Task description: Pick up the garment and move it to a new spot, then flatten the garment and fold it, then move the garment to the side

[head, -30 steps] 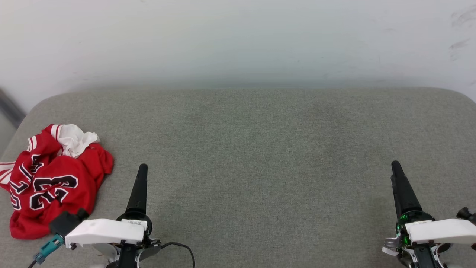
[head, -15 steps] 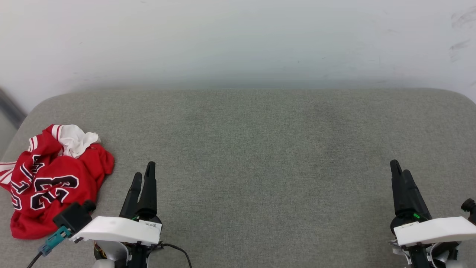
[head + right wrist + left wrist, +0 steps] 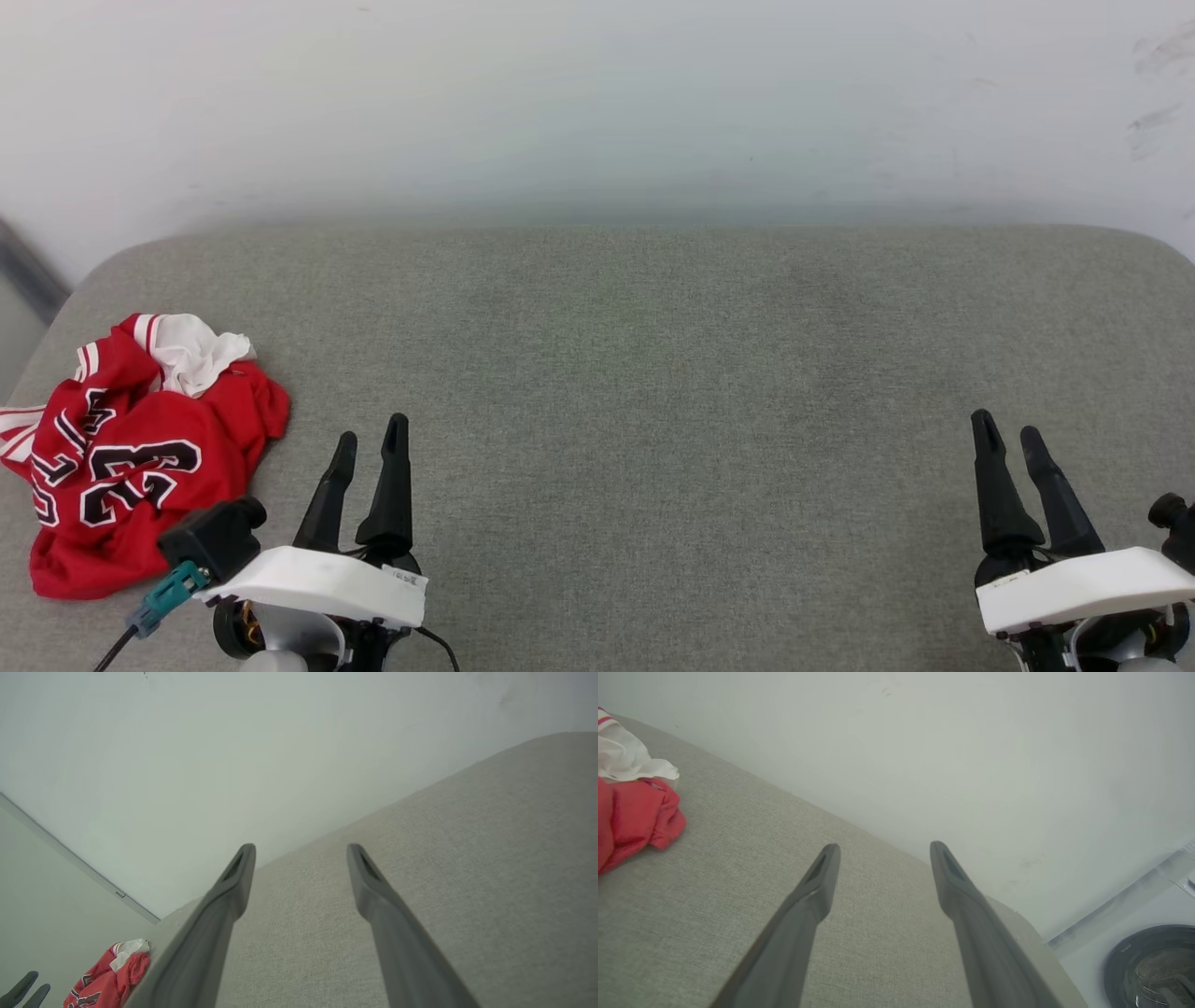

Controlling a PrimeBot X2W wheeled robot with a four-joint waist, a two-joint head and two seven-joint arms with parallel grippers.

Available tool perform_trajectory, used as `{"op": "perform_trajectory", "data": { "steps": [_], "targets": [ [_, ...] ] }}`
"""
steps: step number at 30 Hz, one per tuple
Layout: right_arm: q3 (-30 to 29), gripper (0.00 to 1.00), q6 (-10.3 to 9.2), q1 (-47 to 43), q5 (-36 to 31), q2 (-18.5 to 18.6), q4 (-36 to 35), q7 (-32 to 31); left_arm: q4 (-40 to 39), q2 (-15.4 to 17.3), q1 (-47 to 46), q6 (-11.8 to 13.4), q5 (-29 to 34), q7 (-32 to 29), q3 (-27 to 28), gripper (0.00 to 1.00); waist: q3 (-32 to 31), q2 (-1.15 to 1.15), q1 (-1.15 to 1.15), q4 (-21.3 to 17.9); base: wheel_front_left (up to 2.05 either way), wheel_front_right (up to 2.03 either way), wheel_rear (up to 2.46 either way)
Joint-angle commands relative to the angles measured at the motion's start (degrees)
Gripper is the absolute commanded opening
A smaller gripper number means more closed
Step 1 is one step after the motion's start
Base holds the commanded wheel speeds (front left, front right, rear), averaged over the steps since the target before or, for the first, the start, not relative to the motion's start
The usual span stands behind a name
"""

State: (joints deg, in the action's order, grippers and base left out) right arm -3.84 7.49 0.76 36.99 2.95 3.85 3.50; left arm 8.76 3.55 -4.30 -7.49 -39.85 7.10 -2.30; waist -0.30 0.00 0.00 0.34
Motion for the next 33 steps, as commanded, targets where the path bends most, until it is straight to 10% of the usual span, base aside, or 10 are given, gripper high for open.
{"op": "perform_trajectory", "data": {
  "steps": [1,33],
  "targets": [
    [-0.1,1.0,0.0,0.0,-2.5,0.0,-1.2,-0.2,-0.5,0.4,-0.3,0.0,1.9,0.6,-0.1,1.0,0.0,0.0,0.0,0.0,0.0,0.0,0.0],
    [-1.0,1.0,0.0,-2.5,-25.0,-0.1,-5.9,-2.0,1.5,0.1,-0.3,0.1,24.2,5.0,-0.3,1.0,-0.3,0.0,0.0,0.2,0.0,0.0,0.0]
  ]
}}
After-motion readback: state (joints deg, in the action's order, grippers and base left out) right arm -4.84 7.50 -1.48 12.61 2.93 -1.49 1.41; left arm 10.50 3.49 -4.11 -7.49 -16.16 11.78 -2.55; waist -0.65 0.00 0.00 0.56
